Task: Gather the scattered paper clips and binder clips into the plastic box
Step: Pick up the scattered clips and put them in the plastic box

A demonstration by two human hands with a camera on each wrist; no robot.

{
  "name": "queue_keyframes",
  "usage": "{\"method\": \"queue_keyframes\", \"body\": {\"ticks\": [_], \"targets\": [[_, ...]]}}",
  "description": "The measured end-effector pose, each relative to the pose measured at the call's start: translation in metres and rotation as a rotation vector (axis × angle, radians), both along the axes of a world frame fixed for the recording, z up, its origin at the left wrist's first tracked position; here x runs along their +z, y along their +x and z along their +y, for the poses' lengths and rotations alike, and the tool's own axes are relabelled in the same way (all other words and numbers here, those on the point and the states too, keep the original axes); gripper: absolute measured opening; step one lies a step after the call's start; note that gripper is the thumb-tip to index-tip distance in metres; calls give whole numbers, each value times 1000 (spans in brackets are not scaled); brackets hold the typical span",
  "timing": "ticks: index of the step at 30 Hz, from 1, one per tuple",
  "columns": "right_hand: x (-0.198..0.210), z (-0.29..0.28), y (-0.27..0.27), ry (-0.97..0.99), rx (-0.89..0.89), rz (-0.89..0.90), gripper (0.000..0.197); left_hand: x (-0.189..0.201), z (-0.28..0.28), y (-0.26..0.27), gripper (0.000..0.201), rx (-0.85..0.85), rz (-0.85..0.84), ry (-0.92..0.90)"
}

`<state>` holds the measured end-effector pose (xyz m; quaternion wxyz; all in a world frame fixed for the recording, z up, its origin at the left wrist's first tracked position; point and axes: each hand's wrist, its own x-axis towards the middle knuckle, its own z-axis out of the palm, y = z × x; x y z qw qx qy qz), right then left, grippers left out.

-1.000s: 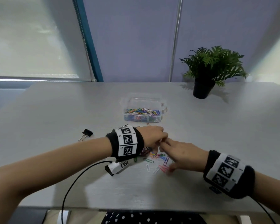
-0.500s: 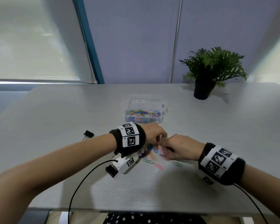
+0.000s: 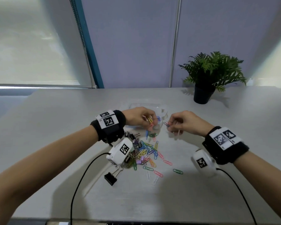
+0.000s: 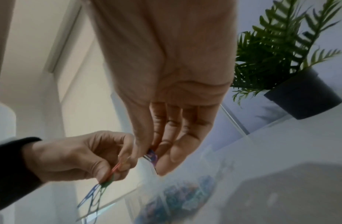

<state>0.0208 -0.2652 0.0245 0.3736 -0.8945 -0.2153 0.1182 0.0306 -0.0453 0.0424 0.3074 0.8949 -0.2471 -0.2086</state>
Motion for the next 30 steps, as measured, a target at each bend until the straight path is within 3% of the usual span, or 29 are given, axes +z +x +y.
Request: {"method": "queue_keyframes", "body": {"ticks": [4,9,14,17,21,26,30], "targets": [[7,29,27,106,-53,5,12,19,16,20,20,135,-91,-52],[6,65,57,16,-119,-83,9,18,21,45,20,249,-280,73],[-2,74,59,-193,-77,-157,14,-4,24,47,25,196,-271,258],[0,60,47,-260,-30,-268,12,-10,25,41,31,195,-323,274],[-1,41,22,-311,183,-345,11,-12,10,17,22,58,-446,316],[-20,35,-1,-549,414,-208,33,-29,-18,-16,22,-117,-226,456],[-32,35,-11,-555,416,-191,46,-41,-29,-23,38,-89,-242,559]]}}
